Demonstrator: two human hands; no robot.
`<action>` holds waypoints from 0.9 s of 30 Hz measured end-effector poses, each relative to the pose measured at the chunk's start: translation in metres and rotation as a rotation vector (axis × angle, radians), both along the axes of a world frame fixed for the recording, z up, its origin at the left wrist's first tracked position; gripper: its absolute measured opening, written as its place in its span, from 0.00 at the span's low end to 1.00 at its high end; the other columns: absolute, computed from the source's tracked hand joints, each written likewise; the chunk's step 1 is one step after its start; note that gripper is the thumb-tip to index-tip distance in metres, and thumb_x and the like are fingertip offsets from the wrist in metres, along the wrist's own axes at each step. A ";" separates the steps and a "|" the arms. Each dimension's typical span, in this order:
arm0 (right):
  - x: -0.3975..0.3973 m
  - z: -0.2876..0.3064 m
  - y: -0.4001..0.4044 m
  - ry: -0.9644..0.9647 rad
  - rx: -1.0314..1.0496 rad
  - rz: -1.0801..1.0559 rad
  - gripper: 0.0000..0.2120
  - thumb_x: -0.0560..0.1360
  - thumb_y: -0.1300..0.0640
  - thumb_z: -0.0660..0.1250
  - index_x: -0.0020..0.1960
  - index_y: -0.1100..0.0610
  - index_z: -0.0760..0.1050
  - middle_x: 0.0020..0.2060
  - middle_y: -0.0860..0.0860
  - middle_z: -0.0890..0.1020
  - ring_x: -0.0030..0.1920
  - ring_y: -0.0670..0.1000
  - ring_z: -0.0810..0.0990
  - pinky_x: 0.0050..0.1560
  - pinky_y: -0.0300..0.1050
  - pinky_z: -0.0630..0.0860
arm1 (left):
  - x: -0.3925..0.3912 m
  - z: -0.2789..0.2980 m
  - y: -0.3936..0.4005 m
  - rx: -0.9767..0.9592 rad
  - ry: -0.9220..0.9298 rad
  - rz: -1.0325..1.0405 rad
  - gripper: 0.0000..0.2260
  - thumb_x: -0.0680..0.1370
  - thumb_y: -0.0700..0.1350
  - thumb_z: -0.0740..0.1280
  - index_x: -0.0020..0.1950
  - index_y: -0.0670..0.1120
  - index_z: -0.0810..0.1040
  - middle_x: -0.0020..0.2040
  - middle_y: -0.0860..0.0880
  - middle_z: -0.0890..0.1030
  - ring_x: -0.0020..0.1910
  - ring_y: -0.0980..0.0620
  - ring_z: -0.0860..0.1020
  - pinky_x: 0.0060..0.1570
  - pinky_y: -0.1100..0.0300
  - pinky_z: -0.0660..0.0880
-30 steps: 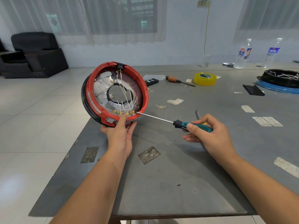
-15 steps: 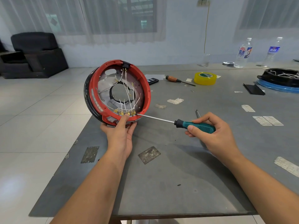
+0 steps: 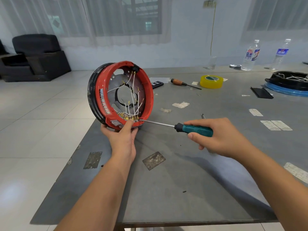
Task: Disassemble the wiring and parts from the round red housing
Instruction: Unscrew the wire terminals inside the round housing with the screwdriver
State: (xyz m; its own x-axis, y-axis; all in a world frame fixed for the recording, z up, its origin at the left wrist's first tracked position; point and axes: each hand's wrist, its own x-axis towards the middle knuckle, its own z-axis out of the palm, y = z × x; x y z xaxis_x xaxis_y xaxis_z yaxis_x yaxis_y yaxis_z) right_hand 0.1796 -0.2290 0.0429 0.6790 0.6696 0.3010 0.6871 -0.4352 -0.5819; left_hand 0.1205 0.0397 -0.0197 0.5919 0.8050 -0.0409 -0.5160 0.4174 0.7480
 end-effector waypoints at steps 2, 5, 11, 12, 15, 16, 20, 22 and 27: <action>0.003 0.011 0.005 -0.012 -0.163 0.043 0.17 0.80 0.50 0.68 0.63 0.30 0.74 0.35 0.30 0.81 0.33 0.39 0.83 0.38 0.27 0.75 | 0.000 0.000 0.000 0.011 0.012 -0.003 0.40 0.76 0.31 0.74 0.79 0.56 0.59 0.71 0.47 0.76 0.68 0.45 0.80 0.62 0.43 0.81; 0.009 0.011 0.016 -0.070 -0.303 0.016 0.20 0.81 0.50 0.63 0.71 0.35 0.73 0.34 0.35 0.80 0.35 0.35 0.79 0.34 0.27 0.70 | 0.001 0.000 0.001 0.019 0.033 0.009 0.40 0.76 0.31 0.74 0.79 0.56 0.60 0.70 0.47 0.77 0.66 0.45 0.81 0.58 0.45 0.83; 0.013 -0.024 0.037 -0.177 -0.309 -0.037 0.22 0.83 0.43 0.60 0.76 0.38 0.67 0.59 0.45 0.84 0.47 0.47 0.80 0.46 0.44 0.76 | 0.003 0.010 0.020 0.106 0.094 0.062 0.36 0.75 0.31 0.74 0.76 0.54 0.63 0.66 0.48 0.77 0.64 0.47 0.82 0.51 0.51 0.85; 0.012 -0.031 0.042 -0.180 -0.287 -0.041 0.22 0.83 0.43 0.60 0.76 0.38 0.68 0.58 0.46 0.85 0.46 0.49 0.79 0.43 0.43 0.73 | 0.005 0.012 0.024 0.122 0.101 0.062 0.35 0.75 0.31 0.74 0.75 0.53 0.64 0.65 0.48 0.78 0.63 0.47 0.82 0.48 0.53 0.86; 0.010 -0.045 0.057 -0.165 -0.222 -0.051 0.19 0.83 0.44 0.59 0.74 0.40 0.70 0.52 0.47 0.85 0.44 0.52 0.80 0.39 0.43 0.69 | 0.014 0.017 0.034 0.145 0.124 0.061 0.32 0.74 0.31 0.74 0.70 0.54 0.65 0.62 0.49 0.78 0.61 0.48 0.82 0.44 0.56 0.85; 0.011 -0.047 0.062 -0.171 -0.225 -0.060 0.18 0.83 0.44 0.59 0.72 0.40 0.70 0.48 0.48 0.85 0.43 0.53 0.80 0.38 0.44 0.70 | 0.018 0.018 0.036 0.141 0.127 0.058 0.32 0.74 0.31 0.74 0.69 0.56 0.65 0.62 0.49 0.78 0.61 0.48 0.82 0.44 0.56 0.85; 0.016 -0.047 0.072 -0.186 -0.264 -0.139 0.15 0.81 0.44 0.57 0.67 0.41 0.70 0.43 0.50 0.83 0.43 0.57 0.80 0.41 0.51 0.80 | 0.027 0.013 0.040 0.132 0.128 0.054 0.32 0.74 0.31 0.74 0.68 0.57 0.65 0.64 0.47 0.78 0.62 0.47 0.82 0.49 0.51 0.86; 0.019 -0.049 0.074 -0.219 -0.274 -0.173 0.16 0.81 0.43 0.57 0.67 0.38 0.69 0.44 0.49 0.84 0.45 0.59 0.81 0.41 0.51 0.80 | 0.028 0.010 0.044 0.119 0.116 0.052 0.34 0.74 0.31 0.75 0.71 0.56 0.65 0.67 0.45 0.78 0.63 0.45 0.82 0.50 0.51 0.86; 0.020 -0.058 0.071 -0.299 -0.237 -0.211 0.19 0.82 0.36 0.53 0.71 0.36 0.70 0.50 0.46 0.86 0.50 0.55 0.83 0.40 0.49 0.79 | 0.025 0.007 0.047 0.089 0.096 0.027 0.37 0.74 0.33 0.76 0.75 0.55 0.64 0.66 0.47 0.79 0.63 0.45 0.83 0.55 0.46 0.85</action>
State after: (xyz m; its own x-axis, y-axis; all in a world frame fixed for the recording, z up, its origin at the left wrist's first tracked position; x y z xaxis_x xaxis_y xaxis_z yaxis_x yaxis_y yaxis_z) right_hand 0.1994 -0.1577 -0.0148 0.7143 0.6001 0.3601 0.6922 -0.6814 -0.2377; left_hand 0.1454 0.0863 -0.0125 0.5665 0.8237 -0.0235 -0.4508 0.3337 0.8279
